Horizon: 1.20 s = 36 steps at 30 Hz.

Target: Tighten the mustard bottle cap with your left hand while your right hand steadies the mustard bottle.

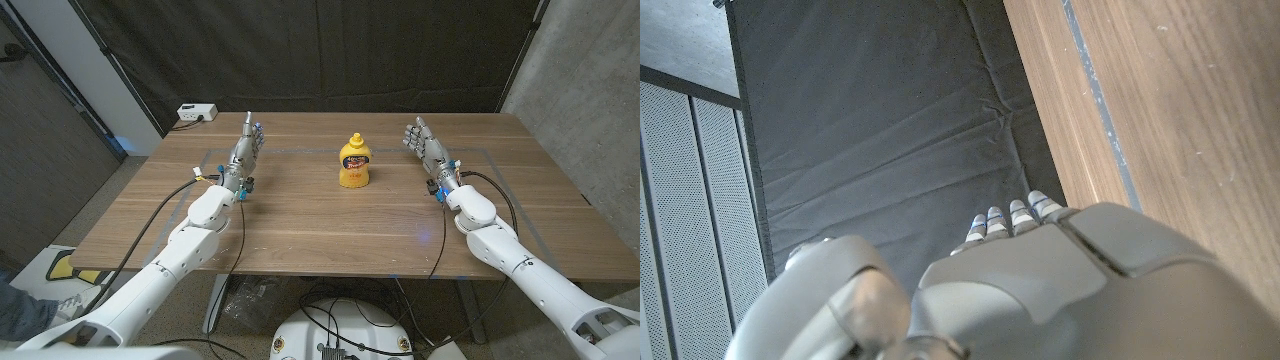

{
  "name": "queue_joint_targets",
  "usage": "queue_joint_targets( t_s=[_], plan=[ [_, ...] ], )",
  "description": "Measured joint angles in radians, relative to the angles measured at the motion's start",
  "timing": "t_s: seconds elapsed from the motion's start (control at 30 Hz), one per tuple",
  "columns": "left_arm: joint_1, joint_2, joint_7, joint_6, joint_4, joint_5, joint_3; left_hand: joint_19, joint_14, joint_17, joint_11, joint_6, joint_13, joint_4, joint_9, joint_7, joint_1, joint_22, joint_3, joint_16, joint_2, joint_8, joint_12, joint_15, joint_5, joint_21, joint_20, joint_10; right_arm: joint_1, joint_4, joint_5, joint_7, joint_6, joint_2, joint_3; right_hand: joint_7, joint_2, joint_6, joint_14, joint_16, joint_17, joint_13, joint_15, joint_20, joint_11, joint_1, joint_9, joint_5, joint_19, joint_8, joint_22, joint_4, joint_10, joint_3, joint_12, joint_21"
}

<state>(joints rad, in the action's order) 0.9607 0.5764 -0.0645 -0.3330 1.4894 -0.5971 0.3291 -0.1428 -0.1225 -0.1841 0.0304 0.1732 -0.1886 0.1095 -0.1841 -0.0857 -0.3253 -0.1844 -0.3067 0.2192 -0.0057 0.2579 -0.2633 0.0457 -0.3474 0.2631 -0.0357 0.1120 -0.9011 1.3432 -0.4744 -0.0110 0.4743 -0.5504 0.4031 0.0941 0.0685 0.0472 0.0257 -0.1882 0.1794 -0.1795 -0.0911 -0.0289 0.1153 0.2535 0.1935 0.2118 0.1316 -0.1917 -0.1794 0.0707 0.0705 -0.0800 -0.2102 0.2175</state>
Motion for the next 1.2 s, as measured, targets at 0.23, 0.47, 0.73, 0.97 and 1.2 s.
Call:
queue_joint_targets(
  t_s=[0.23, 0.47, 0.73, 0.97, 1.2],
  plan=[
    [0.009, 0.023, 0.007, 0.005, 0.021, 0.004, -0.005, 0.02, 0.057, 0.001, 0.002, -0.018, 0.001, -0.005, 0.0, 0.014, -0.004, 0.003, -0.003, 0.008, 0.004, 0.013, -0.011, -0.001, 0.004, 0.0, 0.001, -0.062, -0.026, 0.012, 0.07, 0.06, 0.063, 0.009, 0.0, -0.012, 0.003, -0.012, 0.008, 0.0, 0.0, 0.0, 0.008, -0.005, -0.006, 0.011, -0.003, 0.008, 0.006, 0.0, 0.0, 0.005, -0.001, -0.003, 0.003, 0.0],
    [0.01, 0.029, 0.019, 0.005, 0.023, 0.008, -0.008, 0.025, 0.065, 0.003, 0.007, -0.034, 0.003, -0.005, 0.0, 0.012, -0.009, 0.003, -0.003, 0.008, 0.009, 0.013, -0.011, -0.003, 0.004, 0.0, 0.004, -0.071, -0.048, 0.015, 0.173, 0.143, 0.107, 0.03, 0.005, -0.001, 0.005, -0.001, 0.015, 0.0, 0.0, 0.0, 0.015, -0.009, -0.016, 0.021, -0.003, 0.008, 0.02, 0.0, 0.0, 0.01, 0.009, 0.001, 0.003, 0.0],
    [0.018, 0.038, 0.003, 0.002, 0.046, 0.017, -0.018, 0.025, 0.069, 0.003, 0.004, -0.041, 0.003, -0.005, 0.0, 0.019, -0.009, 0.003, -0.003, 0.008, 0.009, 0.013, -0.011, -0.007, 0.004, 0.0, 0.004, -0.075, -0.055, 0.034, 0.344, 0.238, 0.099, 0.017, 0.018, 0.005, 0.005, -0.006, 0.015, -0.001, 0.0, 0.0, 0.015, -0.009, -0.016, 0.028, -0.003, 0.008, 0.02, 0.0, 0.0, 0.014, 0.009, -0.003, 0.003, 0.0],
    [0.023, 0.043, -0.005, 0.008, 0.058, 0.019, -0.024, 0.025, 0.076, 0.003, 0.0, -0.056, 0.003, -0.009, 0.0, 0.023, -0.014, 0.003, 0.001, 0.008, 0.015, 0.013, -0.011, -0.006, 0.012, -0.004, 0.004, -0.081, -0.038, 0.034, 0.443, 0.284, 0.087, 0.005, 0.037, -0.033, 0.001, 0.083, 0.03, -0.001, 0.0, 0.0, 0.029, -0.009, -0.029, 0.048, 0.0, 0.008, 0.034, -0.036, 0.0, 0.025, 0.045, -0.003, -0.006, 0.0],
    [0.02, 0.044, -0.005, 0.013, 0.063, 0.019, -0.025, 0.025, 0.083, 0.003, -0.002, -0.07, 0.003, -0.009, 0.0, 0.026, -0.014, 0.003, 0.001, 0.008, 0.015, 0.013, -0.011, -0.01, 0.012, -0.008, 0.004, -0.091, -0.006, 0.032, 0.565, 0.328, 0.058, -0.021, 0.066, -0.013, 0.01, 0.049, 0.04, -0.001, 0.0, 0.0, 0.032, -0.009, -0.034, 0.057, 0.001, 0.015, 0.048, -0.018, 0.0, 0.029, 0.052, 0.001, -0.013, 0.0]
  ],
)
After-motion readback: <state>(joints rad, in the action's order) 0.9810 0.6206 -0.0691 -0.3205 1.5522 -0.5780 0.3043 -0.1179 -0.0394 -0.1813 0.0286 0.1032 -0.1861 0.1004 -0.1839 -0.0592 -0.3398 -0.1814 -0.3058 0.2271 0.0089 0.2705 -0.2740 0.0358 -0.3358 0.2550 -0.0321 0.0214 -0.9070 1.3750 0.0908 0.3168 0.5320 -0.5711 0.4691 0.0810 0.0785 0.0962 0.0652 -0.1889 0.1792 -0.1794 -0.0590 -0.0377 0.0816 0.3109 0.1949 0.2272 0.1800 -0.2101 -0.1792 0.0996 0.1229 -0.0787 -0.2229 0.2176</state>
